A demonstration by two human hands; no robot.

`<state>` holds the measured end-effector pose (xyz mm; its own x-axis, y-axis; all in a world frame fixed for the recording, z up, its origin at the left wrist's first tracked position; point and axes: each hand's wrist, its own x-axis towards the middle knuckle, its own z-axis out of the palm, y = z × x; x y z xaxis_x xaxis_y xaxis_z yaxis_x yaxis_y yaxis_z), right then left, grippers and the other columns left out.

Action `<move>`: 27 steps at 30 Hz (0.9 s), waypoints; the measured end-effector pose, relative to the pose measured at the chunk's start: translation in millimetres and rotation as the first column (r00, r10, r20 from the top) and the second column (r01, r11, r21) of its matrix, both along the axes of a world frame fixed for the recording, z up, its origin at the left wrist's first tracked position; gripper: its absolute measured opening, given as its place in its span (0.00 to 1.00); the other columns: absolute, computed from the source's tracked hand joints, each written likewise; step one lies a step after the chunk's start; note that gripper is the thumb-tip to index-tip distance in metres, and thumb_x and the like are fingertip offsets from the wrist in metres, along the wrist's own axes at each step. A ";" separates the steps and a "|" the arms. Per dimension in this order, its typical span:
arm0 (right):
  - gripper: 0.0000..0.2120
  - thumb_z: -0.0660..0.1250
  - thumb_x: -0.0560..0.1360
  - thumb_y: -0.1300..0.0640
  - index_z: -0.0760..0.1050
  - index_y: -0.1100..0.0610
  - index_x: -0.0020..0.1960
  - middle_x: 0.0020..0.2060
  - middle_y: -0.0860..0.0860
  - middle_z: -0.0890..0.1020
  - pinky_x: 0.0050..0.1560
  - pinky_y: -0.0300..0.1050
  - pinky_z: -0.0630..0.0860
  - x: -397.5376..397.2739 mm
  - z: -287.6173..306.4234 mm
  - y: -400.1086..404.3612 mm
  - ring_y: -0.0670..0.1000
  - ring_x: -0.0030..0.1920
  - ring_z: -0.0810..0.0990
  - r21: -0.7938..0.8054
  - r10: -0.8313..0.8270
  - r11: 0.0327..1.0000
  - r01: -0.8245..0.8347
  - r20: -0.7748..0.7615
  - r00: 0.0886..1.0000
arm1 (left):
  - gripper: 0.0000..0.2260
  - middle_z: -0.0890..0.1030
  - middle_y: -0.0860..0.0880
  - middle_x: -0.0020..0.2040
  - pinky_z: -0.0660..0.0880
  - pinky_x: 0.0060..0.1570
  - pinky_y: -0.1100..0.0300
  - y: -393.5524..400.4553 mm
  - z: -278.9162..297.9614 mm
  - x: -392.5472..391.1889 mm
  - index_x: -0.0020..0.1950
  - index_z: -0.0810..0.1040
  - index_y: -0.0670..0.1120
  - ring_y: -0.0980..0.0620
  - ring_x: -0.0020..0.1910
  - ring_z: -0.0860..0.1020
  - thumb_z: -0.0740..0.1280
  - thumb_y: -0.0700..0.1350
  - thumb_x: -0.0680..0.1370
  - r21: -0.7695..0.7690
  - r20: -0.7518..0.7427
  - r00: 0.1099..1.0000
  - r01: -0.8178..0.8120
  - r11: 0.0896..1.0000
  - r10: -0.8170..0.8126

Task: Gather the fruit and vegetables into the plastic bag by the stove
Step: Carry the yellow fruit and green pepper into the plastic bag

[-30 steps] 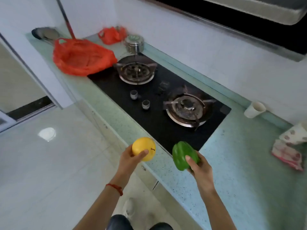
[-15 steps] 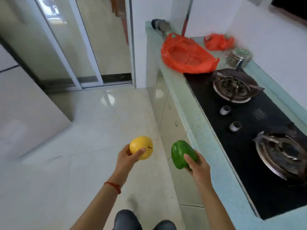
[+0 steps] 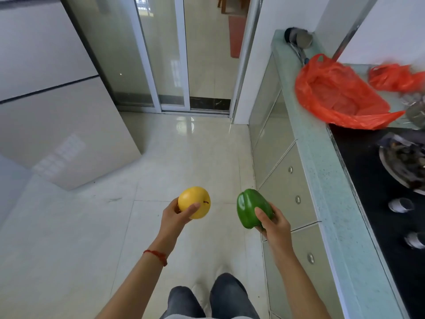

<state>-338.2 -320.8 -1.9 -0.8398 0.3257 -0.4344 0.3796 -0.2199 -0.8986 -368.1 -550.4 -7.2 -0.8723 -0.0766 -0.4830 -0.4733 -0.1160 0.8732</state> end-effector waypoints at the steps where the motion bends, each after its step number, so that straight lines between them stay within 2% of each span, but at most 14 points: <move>1: 0.21 0.71 0.70 0.59 0.73 0.58 0.62 0.52 0.53 0.80 0.44 0.39 0.81 -9.3 -0.7 1.0 0.51 0.51 0.80 0.000 0.008 1.000 -0.008 0.000 1.000 | 0.18 0.79 0.49 0.49 0.77 0.45 0.59 0.8 -0.9 -9.2 0.50 0.75 0.52 0.50 0.49 0.78 0.72 0.52 0.62 0.001 0.000 1.000 -0.005 1.000 0.005; 5: 0.23 0.71 0.69 0.58 0.72 0.58 0.63 0.53 0.52 0.79 0.48 0.42 0.81 -56.6 -4.2 9.1 0.52 0.53 0.80 0.014 0.011 1.000 -0.011 -0.003 1.000 | 0.23 0.78 0.49 0.49 0.76 0.43 0.60 9.1 -4.0 -56.7 0.55 0.75 0.47 0.51 0.49 0.78 0.72 0.51 0.63 -0.003 -0.011 1.000 -0.003 1.000 0.003; 9: 0.22 0.71 0.69 0.58 0.72 0.58 0.62 0.53 0.53 0.79 0.48 0.43 0.81 -118.5 -8.3 22.7 0.53 0.54 0.80 -0.019 -0.008 1.000 0.008 -0.018 1.000 | 0.16 0.78 0.48 0.50 0.76 0.44 0.60 23.2 -7.0 -120.8 0.52 0.75 0.49 0.51 0.49 0.78 0.74 0.47 0.67 0.002 -0.025 1.000 0.012 1.000 -0.012; 12: 0.22 0.71 0.69 0.59 0.73 0.58 0.61 0.53 0.54 0.79 0.47 0.43 0.81 -170.4 -7.2 34.0 0.52 0.53 0.80 -0.034 -0.012 0.999 0.011 -0.030 0.999 | 0.20 0.79 0.48 0.50 0.77 0.45 0.59 35.7 -5.6 -173.3 0.50 0.75 0.52 0.50 0.50 0.78 0.73 0.54 0.60 0.007 -0.031 0.999 0.030 1.000 -0.030; 17: 0.21 0.71 0.69 0.59 0.72 0.57 0.61 0.53 0.53 0.79 0.45 0.40 0.81 -251.9 -0.3 54.7 0.53 0.53 0.80 -0.022 -0.009 1.000 0.008 -0.044 0.999 | 0.26 0.79 0.48 0.51 0.77 0.45 0.59 55.9 2.9 -257.9 0.51 0.76 0.51 0.49 0.51 0.79 0.73 0.57 0.56 0.010 -0.039 0.999 0.030 0.999 -0.030; 21: 0.20 0.71 0.69 0.58 0.73 0.56 0.60 0.51 0.51 0.79 0.44 0.39 0.81 -308.5 7.5 65.6 0.51 0.52 0.80 -0.014 -0.019 1.000 0.019 -0.057 0.998 | 0.23 0.79 0.49 0.50 0.77 0.46 0.58 68.5 8.1 -314.7 0.52 0.76 0.50 0.49 0.51 0.78 0.73 0.54 0.60 0.006 -0.054 0.997 0.049 0.999 -0.049; 25: 0.19 0.71 0.69 0.59 0.73 0.56 0.59 0.50 0.51 0.80 0.43 0.39 0.81 -356.5 9.2 67.6 0.51 0.50 0.80 -0.020 -0.032 0.999 0.031 -0.064 0.997 | 0.25 0.79 0.47 0.53 0.78 0.48 0.56 76.4 7.1 -370.3 0.56 0.75 0.47 0.48 0.52 0.78 0.73 0.53 0.61 -0.010 -0.050 0.996 0.075 0.997 -0.075; 27: 0.18 0.71 0.69 0.61 0.73 0.57 0.58 0.49 0.51 0.80 0.40 0.38 0.81 -379.1 6.2 66.5 0.51 0.49 0.80 -0.036 -0.072 0.997 0.070 -0.057 0.996 | 0.29 0.79 0.46 0.53 0.78 0.49 0.54 78.5 4.4 -399.7 0.56 0.75 0.48 0.47 0.53 0.78 0.74 0.56 0.57 -0.006 -0.042 0.993 0.108 0.994 -0.108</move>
